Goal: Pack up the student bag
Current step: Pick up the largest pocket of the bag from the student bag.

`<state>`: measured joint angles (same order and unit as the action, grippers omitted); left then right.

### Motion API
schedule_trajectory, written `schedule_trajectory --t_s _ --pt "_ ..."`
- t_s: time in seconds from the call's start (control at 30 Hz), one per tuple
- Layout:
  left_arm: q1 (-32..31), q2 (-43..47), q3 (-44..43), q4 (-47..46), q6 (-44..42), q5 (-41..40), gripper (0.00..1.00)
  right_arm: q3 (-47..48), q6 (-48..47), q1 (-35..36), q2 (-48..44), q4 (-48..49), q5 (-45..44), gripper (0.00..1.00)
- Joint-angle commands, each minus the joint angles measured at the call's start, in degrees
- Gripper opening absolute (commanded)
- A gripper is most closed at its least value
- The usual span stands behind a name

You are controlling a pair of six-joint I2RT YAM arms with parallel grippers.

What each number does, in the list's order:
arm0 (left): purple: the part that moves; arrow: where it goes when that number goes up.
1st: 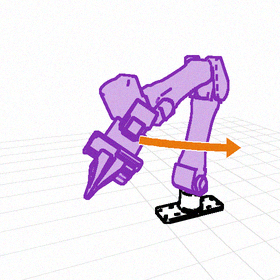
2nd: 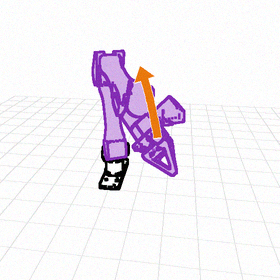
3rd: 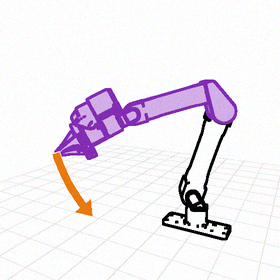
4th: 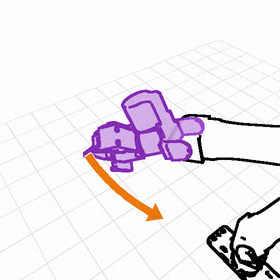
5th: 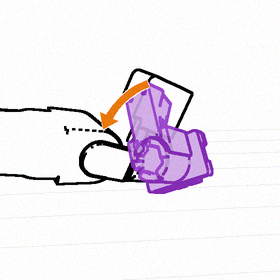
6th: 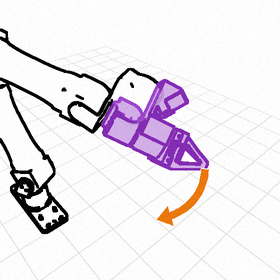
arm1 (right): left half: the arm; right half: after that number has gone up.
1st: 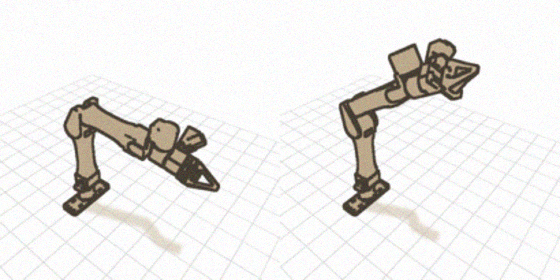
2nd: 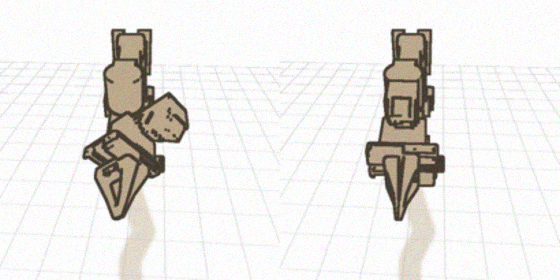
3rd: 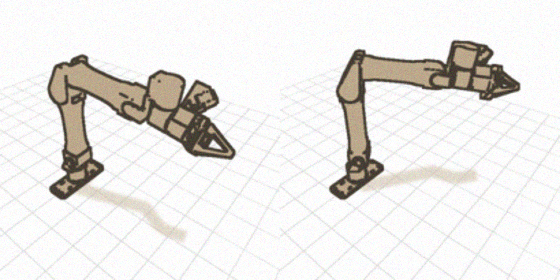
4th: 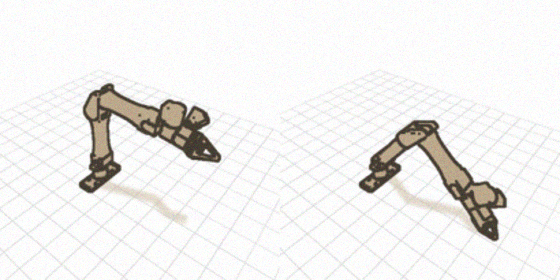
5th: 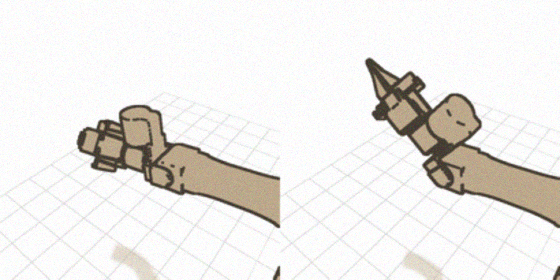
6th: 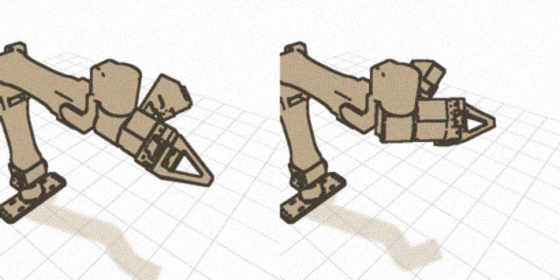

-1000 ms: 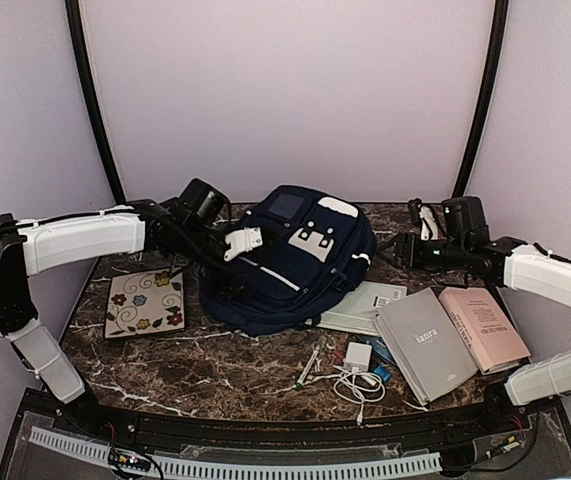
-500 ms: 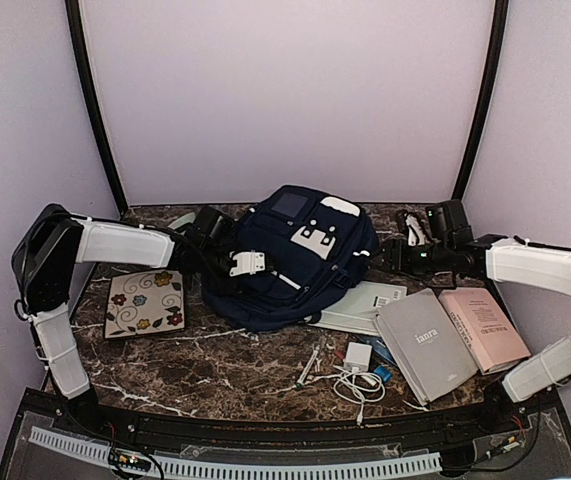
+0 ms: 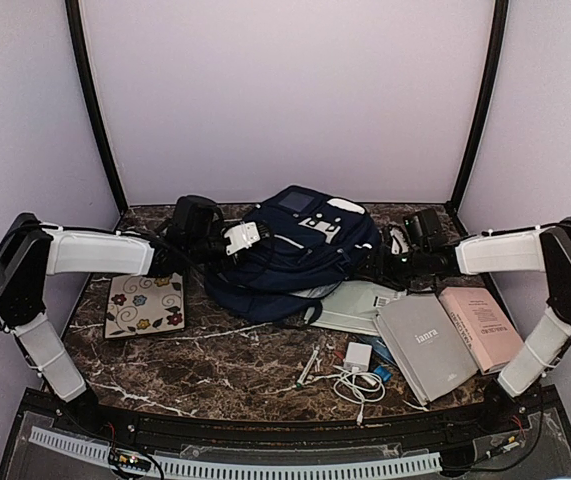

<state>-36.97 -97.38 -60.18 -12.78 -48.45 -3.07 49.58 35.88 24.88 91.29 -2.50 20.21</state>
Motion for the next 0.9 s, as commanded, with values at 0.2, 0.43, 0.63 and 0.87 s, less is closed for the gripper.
schedule_trajectory --t_s 0.2,0.43,0.63,0.87 --pt "-8.3 11.1 -5.7 7.3 15.5 -1.6 0.0 14.5 5.3 0.2 12.6 11.9 5.9 0.68" --pt "-15.1 12.1 -13.2 14.3 20.1 -3.8 0.0 41.5 -2.1 -3.4 22.9 -3.2 5.9 0.68" --pt "-14.6 11.1 -17.7 13.4 21.7 -12.1 0.0 58.0 -10.3 -4.0 25.6 -19.8 7.4 0.68" --pt "-9.2 9.0 -16.9 14.7 30.8 -13.7 0.0 45.0 -17.9 -2.9 9.6 -35.5 -11.6 0.69"
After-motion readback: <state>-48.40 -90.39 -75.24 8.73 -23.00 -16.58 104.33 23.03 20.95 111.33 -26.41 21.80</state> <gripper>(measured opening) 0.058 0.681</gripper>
